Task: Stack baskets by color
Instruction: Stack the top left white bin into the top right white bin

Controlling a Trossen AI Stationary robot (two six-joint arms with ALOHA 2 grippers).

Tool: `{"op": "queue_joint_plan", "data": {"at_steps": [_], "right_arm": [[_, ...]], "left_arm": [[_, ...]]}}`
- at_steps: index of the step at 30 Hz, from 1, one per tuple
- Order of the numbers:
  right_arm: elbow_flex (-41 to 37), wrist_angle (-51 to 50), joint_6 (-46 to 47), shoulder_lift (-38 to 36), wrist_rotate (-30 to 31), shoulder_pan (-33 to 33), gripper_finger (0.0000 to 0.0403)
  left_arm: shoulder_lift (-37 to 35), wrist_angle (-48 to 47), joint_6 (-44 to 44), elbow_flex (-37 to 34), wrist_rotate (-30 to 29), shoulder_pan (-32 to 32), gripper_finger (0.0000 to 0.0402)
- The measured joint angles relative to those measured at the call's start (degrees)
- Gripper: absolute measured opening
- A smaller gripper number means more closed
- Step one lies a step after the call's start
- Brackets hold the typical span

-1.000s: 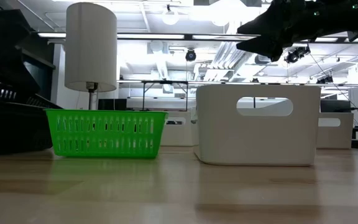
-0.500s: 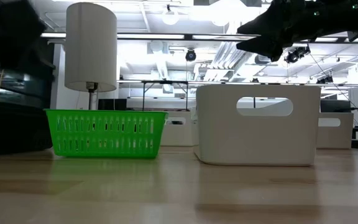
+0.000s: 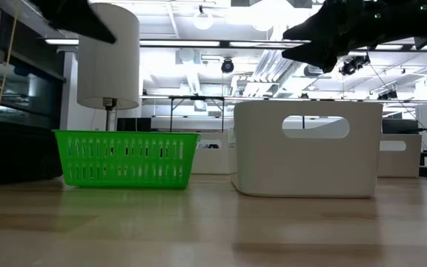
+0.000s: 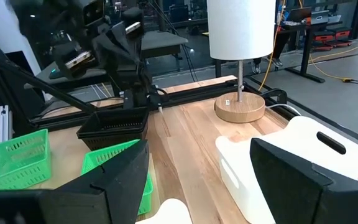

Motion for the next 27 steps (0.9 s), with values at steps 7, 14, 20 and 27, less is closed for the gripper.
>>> {"op": "queue_joint_plan", "data": {"at_steps": [7,14,20,27], "right_arm": [[0.0,1.2,-1.0,0.0,0.0,0.0,0.0265],[0.0,4.7,-2.1,0.0,0.0,0.0,0.0265],[0.0,5.2,-1.4,0.0,0.0,0.0,0.0265],[0.0,5.1,-0.2,0.0,3.3,0.0,0.0265]], "left_arm": [[-2.1,37.4,29.0,-6.2,23.5,16.3,0.0],[-3.4,57.7,32.4,-17.7,30.9,19.6,0.0],[-9.5,77.1,33.5,-30.8,31.3,19.6,0.0],[-15.9,77.5,29.5,-33.6,36.4,19.2,0.0]]}}
